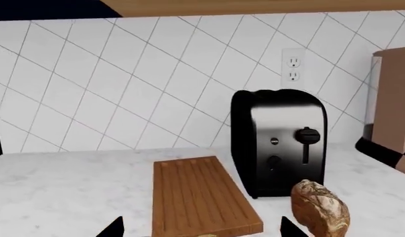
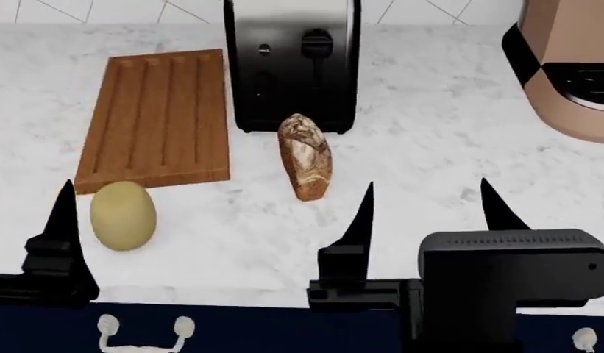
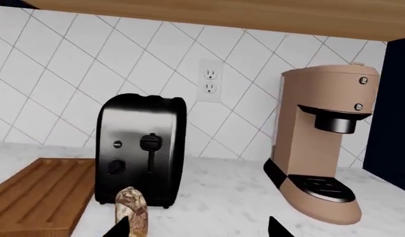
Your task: Place the bread and cheese on the cutting board.
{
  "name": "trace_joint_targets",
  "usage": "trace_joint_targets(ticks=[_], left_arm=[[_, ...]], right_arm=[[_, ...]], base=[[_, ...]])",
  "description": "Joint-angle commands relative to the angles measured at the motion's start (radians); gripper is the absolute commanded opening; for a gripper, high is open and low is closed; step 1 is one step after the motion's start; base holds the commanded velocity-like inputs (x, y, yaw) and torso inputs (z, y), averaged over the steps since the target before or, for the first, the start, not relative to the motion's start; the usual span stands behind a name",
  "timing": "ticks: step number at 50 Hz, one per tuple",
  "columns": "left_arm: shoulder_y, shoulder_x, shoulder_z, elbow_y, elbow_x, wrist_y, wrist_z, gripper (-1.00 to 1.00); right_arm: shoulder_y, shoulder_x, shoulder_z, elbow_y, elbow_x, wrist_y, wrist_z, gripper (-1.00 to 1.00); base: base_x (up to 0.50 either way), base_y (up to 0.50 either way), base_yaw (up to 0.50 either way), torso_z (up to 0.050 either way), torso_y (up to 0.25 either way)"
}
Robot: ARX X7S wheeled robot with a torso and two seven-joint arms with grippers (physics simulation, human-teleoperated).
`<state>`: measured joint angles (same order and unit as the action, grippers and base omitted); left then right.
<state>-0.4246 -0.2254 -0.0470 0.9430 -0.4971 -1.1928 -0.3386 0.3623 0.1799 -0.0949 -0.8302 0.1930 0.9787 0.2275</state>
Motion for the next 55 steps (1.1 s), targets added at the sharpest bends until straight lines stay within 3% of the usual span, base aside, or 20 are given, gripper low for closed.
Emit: trace_joint_targets(ticks=[1, 12, 33, 49, 55], left_arm=[[-0.015, -0.004, -0.019, 0.023, -0.032, -0.046, -0.013, 1.00], [0.006, -0.012, 0.005, 0.006, -0.030, -0.015, -0.017, 1.00], [0.043, -0.016, -0.039, 0.021, -0.067, -0.021, -0.030, 1.00], [0.049, -0.016, -0.088, 0.043, -0.111, -0.039, -0.047, 1.00], [0.067, -0.017, -0.039, -0.004, -0.080, 0.022, -0.044, 1.00]], right_arm=[[0.014, 0.003, 0.005, -0.025, 0.017, 0.039, 0.008, 1.00], [-0.023, 0.012, -0.005, -0.003, 0.018, 0.001, 0.010, 1.00], [-0.041, 0.033, -0.037, -0.003, 0.034, 0.008, 0.006, 1.00], [0.071, -0.001, 0.002, -0.073, 0.135, 0.356, 0.009, 1.00], [0.132, -0.008, 0.009, -0.011, 0.160, 0.453, -0.004, 1.00]], base=[[0.19, 0.50, 0.00, 0.000, 0.000], [0.21, 0.47, 0.00, 0.000, 0.000], [0.44, 0.01, 0.00, 0.000, 0.000], [0.11, 0.00, 0.00, 0.000, 0.001], [0.00, 0.00, 0.00, 0.000, 0.000]])
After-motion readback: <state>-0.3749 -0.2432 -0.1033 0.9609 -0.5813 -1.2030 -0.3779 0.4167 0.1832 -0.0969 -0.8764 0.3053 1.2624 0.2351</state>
